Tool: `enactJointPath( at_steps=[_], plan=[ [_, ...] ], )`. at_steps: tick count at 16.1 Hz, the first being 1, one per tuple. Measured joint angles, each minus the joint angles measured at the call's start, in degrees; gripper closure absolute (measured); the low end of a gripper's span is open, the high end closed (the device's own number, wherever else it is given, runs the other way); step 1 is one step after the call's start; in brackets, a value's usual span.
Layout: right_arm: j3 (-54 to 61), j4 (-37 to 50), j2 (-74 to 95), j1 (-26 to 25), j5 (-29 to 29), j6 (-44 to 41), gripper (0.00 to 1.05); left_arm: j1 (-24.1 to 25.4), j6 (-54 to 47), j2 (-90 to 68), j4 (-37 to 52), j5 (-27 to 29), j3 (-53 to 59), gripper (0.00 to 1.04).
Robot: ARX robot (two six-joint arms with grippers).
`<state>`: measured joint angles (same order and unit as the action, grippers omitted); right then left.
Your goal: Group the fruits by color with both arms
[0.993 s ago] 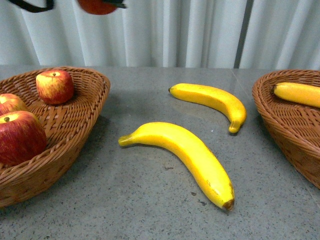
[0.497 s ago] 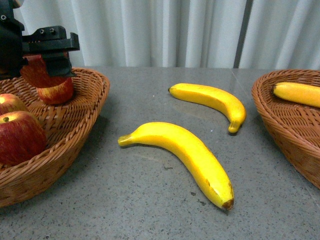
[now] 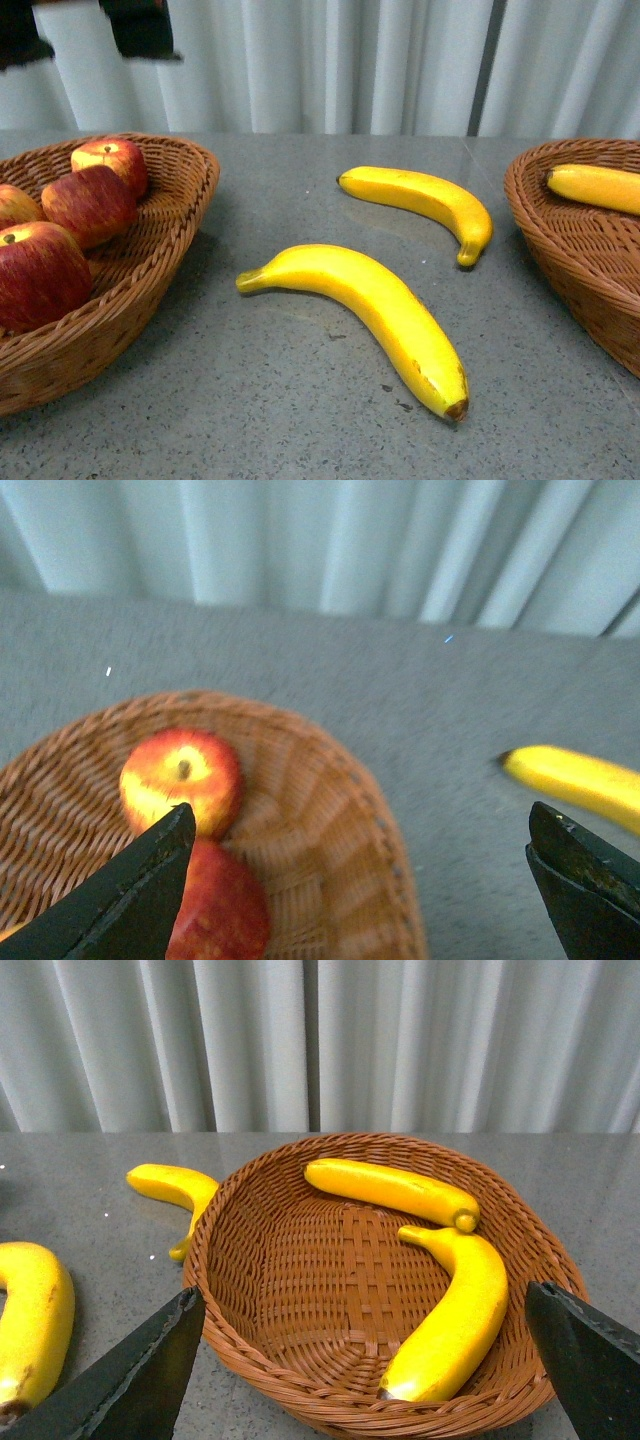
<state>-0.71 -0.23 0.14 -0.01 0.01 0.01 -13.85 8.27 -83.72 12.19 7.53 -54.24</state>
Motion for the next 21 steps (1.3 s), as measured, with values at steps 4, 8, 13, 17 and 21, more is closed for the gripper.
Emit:
enactJointPath(
  at_steps=[4, 8, 13, 17, 21],
  plan=[
    [0.0, 0.0, 0.0, 0.0, 0.0, 0.0, 0.07, -3.56, -5.29, 11.85, 1.42, 1.75, 3.3, 0.07],
    [0.0, 0.0, 0.0, 0.0, 0.0, 0.0, 0.07, -3.45, -8.72, 29.75, 1.75, 7.76, 14.8, 0.14],
    [0.0, 0.0, 0.0, 0.0, 0.0, 0.0, 0.07, 0.59, -8.52, 45.79, 14.84, 5.7, 45.88, 0.75],
    [0.0, -0.02, 0.0, 0.0, 0.0, 0.0, 0.07, 5.99, -8.35, 54.64, 12.15, 0.72, 48.83, 1.03],
    [0.0, -0.02, 0.0, 0.0, 0.0, 0.0, 0.07, 14.36, -8.28, 61.4, 7.45, -6.45, 51.43, 1.03]
  ],
)
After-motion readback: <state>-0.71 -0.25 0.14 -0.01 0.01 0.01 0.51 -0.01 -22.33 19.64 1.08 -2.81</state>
